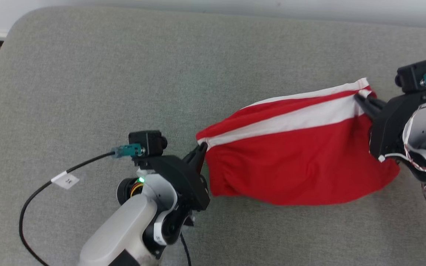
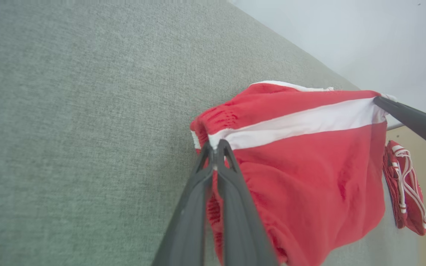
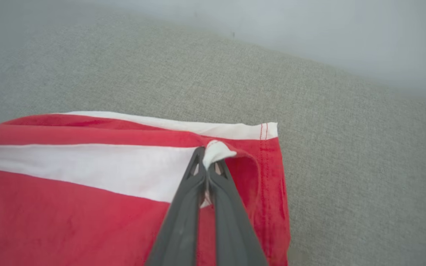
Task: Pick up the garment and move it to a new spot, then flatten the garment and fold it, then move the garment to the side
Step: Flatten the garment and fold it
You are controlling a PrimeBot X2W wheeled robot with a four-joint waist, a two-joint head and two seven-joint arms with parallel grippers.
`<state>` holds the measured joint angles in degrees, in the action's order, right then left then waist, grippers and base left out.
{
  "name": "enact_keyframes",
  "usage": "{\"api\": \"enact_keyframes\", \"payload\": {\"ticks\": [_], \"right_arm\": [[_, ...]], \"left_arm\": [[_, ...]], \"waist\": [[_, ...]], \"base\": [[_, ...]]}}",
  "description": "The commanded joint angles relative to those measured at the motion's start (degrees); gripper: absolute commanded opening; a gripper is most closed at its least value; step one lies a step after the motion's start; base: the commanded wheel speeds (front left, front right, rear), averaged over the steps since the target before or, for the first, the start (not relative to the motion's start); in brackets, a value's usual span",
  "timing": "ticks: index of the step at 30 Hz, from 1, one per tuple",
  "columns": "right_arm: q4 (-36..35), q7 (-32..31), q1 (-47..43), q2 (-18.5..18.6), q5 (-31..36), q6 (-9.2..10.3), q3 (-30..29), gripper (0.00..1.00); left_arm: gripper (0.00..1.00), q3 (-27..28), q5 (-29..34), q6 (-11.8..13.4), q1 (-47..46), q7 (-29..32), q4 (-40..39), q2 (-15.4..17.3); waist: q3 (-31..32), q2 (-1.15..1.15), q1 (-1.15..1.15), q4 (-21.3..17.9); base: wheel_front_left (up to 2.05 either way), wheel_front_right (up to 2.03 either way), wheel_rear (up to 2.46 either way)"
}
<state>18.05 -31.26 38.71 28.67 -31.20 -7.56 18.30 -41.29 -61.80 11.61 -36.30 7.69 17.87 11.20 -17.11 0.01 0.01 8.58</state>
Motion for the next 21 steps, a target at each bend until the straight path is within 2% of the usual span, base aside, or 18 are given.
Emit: {"api": "enact_keyframes", "payload": {"ticks": [1, 10, 11, 12, 16, 21], "right_arm": [[1.1, 1.0, 1.2, -0.2, 0.5, 0.15, 0.2, 0.00], [11.6, 8.1, 8.0, -2.2, 5.3, 0.15, 1.7, 0.00], [12.6, 8.5, 8.5, -2.6, 5.3, 0.15, 1.7, 1.00], [13.2, 9.1, 8.8, -3.0, 5.3, 0.14, 1.9, 1.00], [14.7, 10.5, 9.3, -4.2, 3.7, 0.15, 3.0, 1.00], [14.1, 8.9, 7.1, -3.1, 0.4, 0.15, 4.3, 1.00]], "left_arm": [[0.00, 0.1, 0.7, 0.1, -1.2, -0.5, 0.6, -0.4], [0.00, -0.4, 2.6, -0.5, -7.2, -2.2, 5.5, -3.7], [0.45, -0.4, 2.7, -0.8, -7.5, -2.7, 5.9, -3.9], [1.00, -0.4, 2.8, -1.0, -7.6, -2.9, 6.4, -4.1], [1.00, 0.0, 3.7, -1.0, -7.4, -5.4, 8.1, -4.1], [1.00, 0.5, 4.8, -1.2, -3.9, -10.2, 8.1, -2.2]], "waist": [[-1.5, -0.01, -0.01, 1.2], [-3.4, -0.01, -0.01, 1.6], [-3.4, -0.01, -0.01, 1.5], [-3.4, -0.01, -0.01, 1.4], [-2.7, -0.01, -0.01, 0.9], [-0.3, -0.01, -0.01, 0.3]], "base": [[0.00, 0.00, 0.00], [0.00, 0.00, 0.00], [0.00, 0.00, 0.00], [0.00, 0.00, 0.00], [0.00, 0.00, 0.00], [0.00, 0.00, 0.00]]}}
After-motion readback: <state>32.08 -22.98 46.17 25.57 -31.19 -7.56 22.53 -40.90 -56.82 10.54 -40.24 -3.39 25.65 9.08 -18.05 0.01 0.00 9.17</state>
